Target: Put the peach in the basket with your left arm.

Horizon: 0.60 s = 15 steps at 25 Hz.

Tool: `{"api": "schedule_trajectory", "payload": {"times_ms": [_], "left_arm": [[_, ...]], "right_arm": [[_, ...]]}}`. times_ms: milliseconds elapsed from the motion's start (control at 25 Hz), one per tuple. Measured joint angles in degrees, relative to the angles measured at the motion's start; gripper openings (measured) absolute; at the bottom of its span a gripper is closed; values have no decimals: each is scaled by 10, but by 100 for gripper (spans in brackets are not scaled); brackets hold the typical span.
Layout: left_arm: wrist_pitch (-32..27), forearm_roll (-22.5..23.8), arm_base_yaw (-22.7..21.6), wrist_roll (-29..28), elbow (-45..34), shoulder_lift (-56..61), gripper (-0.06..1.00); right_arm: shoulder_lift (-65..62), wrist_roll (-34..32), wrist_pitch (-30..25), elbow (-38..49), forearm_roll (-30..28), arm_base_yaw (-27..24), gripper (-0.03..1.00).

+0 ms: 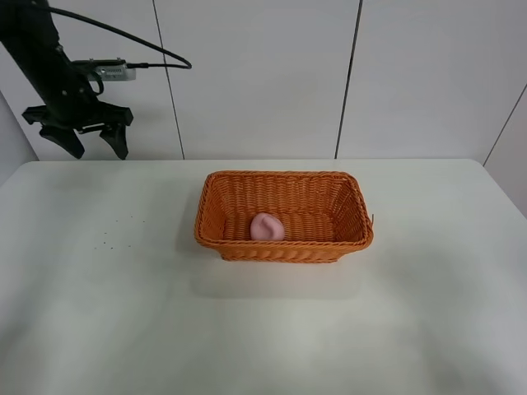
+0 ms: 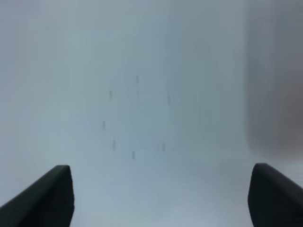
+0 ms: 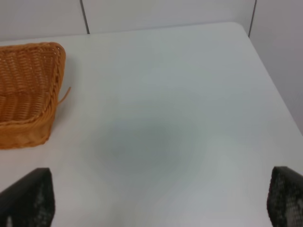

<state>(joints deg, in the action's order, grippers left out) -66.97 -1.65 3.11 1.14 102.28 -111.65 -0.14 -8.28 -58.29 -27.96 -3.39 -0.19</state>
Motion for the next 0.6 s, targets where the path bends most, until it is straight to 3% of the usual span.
{"api": "schedule_trajectory", "payload": {"times_ms": [600], "left_arm": [[0, 0, 0, 12, -487, 524, 85]], "right_arm": [[0, 0, 0, 0, 0, 0, 69]]}}
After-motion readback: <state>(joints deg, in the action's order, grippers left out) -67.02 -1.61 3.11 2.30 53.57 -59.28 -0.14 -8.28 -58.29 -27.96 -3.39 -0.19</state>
